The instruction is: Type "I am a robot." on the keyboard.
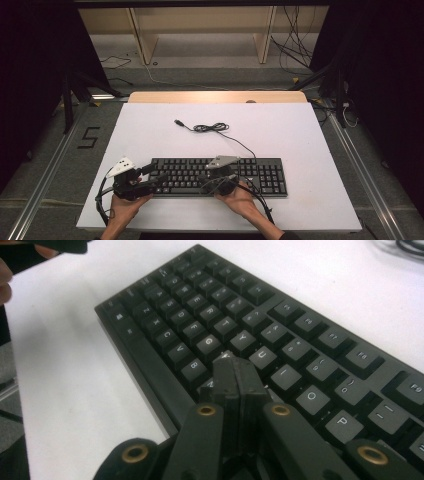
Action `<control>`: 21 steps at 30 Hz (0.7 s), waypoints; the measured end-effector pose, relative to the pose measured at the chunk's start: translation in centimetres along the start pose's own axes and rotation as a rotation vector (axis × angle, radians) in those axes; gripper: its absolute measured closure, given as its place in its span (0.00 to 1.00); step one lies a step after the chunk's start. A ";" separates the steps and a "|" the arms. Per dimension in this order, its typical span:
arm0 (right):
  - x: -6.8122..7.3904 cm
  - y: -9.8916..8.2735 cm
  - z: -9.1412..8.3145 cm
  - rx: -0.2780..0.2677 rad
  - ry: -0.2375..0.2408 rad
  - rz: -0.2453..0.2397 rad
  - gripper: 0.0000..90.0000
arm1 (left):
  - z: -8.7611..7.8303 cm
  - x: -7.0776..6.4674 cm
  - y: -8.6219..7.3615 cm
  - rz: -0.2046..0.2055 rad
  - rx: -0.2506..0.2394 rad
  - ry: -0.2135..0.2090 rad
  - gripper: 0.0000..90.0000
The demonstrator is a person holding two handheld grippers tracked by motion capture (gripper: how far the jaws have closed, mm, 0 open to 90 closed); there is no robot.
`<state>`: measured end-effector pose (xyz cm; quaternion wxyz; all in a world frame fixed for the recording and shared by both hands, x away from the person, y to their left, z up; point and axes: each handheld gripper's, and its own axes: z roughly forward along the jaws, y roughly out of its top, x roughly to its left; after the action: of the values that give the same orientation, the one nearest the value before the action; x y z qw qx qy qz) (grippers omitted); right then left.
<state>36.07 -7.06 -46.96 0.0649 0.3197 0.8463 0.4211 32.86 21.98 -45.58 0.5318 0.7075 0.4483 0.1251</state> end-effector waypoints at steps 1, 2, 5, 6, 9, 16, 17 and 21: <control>0.0 0.0 0.1 0.005 -0.001 0.002 1.00 | 0.0 0.0 0.0 -0.003 -0.002 0.000 0.32; 0.0 0.0 0.2 0.007 -0.003 0.001 1.00 | 0.0 0.0 0.0 -0.002 -0.001 0.000 0.32; 0.0 -0.1 0.4 0.018 -0.005 0.000 1.00 | 0.0 0.0 0.0 -0.001 -0.001 0.002 0.32; 0.0 -0.1 0.5 0.021 -0.006 -0.001 1.00 | 0.0 0.0 0.0 -0.002 -0.001 0.002 0.32; 0.0 -0.2 0.7 0.036 -0.011 0.000 1.00 | 0.0 0.0 0.0 -0.003 -0.001 0.002 0.32; 0.1 -0.5 1.3 0.061 -0.025 -0.021 1.00 | 0.0 0.1 0.0 -0.002 0.003 0.003 0.32; 0.1 -0.5 1.3 0.058 -0.026 -0.018 1.00 | 0.0 0.0 0.0 -0.002 0.003 0.004 0.32; 0.2 -0.5 1.3 0.059 -0.034 -0.025 1.00 | 0.0 0.1 0.0 0.001 0.005 0.005 0.32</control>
<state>36.13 -6.30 -48.14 0.0751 0.3180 0.8610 0.3898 32.89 22.00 -45.63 0.5288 0.7086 0.4497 0.1262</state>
